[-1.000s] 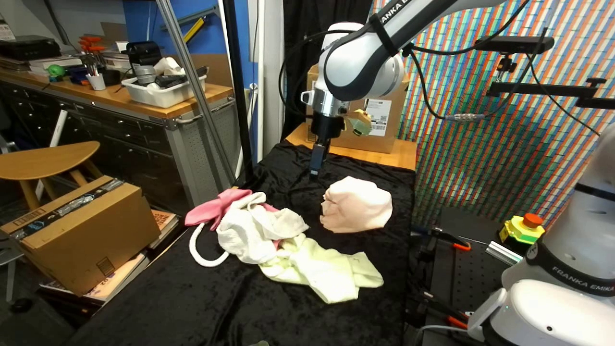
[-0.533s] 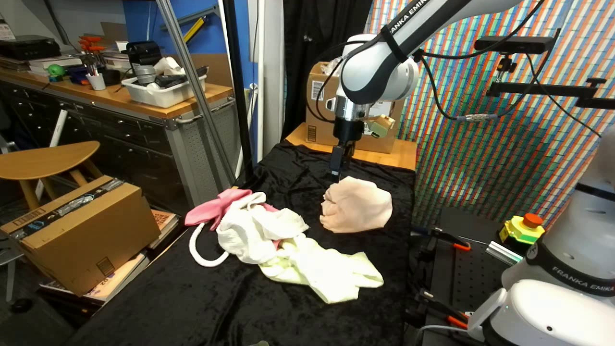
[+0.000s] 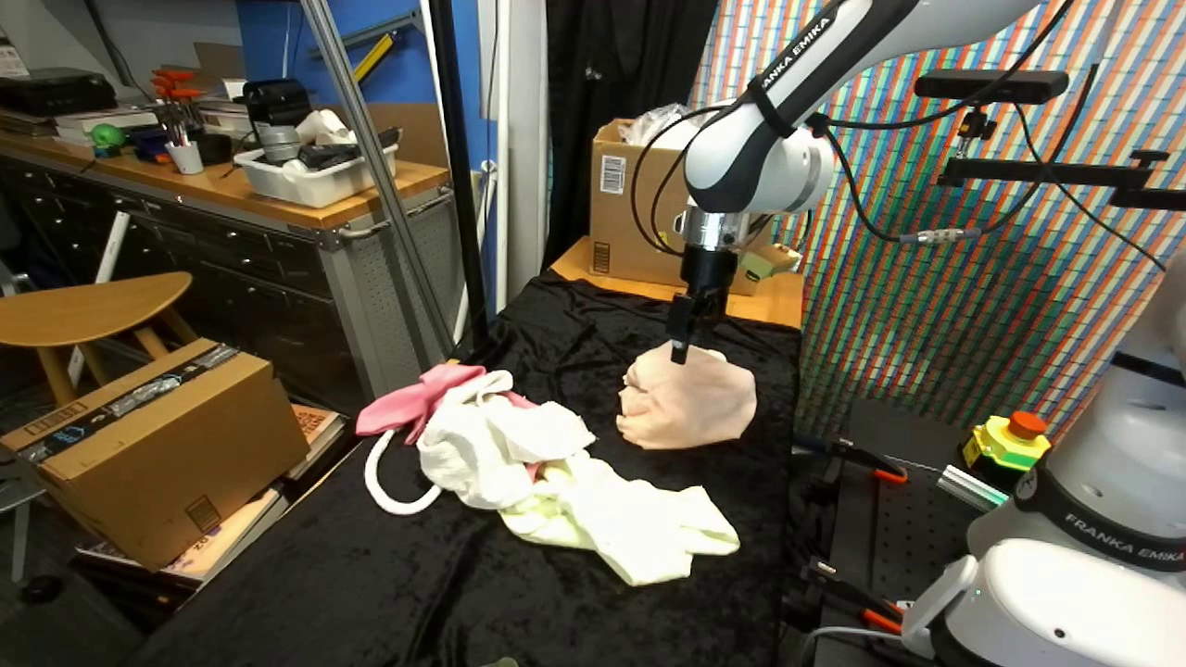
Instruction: Put all the items on the table in one place
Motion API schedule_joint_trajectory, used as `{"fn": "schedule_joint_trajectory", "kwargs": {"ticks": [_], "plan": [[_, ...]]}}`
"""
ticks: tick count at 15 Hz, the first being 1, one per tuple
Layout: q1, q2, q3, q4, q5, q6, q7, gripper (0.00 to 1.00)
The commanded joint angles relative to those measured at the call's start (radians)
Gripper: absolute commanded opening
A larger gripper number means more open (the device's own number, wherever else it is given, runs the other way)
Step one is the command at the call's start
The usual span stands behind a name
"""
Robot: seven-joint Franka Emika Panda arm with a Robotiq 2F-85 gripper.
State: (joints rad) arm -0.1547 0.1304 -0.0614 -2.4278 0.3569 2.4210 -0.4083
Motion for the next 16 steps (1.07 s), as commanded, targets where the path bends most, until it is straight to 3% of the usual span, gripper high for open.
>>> {"fn": "schedule_joint_trajectory", "kwargs": {"ticks": [1,16], "plan": [[-0.017,-0.003,-0.006,-0.021,0.045,-0.020,-0.004,1.00],[-0.081,0.078,-0.015,-0.037,0.029,0.104,-0.089,1.00]]}}
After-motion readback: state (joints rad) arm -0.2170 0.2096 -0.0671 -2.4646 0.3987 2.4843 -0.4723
